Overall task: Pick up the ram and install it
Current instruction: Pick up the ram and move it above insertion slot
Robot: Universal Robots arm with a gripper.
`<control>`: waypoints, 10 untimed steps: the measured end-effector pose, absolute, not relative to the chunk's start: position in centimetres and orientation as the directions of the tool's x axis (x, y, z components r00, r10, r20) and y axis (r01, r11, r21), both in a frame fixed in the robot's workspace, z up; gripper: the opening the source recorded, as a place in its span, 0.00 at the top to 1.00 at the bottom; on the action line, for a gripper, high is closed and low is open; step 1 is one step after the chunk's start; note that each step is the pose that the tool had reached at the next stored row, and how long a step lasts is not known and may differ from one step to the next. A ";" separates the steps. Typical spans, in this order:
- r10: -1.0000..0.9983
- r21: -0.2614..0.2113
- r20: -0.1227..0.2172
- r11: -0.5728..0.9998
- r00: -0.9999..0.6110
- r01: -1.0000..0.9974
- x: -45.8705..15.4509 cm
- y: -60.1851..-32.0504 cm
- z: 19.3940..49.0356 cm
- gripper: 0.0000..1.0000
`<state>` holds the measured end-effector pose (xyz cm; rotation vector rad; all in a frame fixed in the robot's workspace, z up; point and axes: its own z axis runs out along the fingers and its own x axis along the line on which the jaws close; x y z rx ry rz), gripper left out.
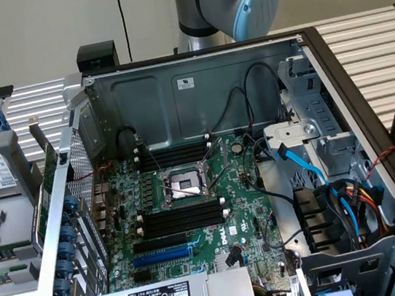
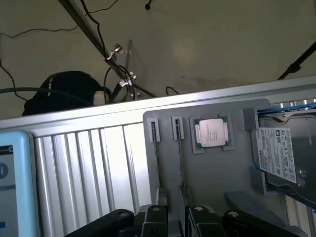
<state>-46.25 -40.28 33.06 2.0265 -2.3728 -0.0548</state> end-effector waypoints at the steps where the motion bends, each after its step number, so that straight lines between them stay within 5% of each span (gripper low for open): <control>1: -0.988 0.040 -0.007 0.156 -0.157 -0.987 -46.3 -40.3 32.7 0.76; 10: -0.988 0.040 -0.005 0.156 -0.156 -0.987 -46.2 -40.4 31.1 0.76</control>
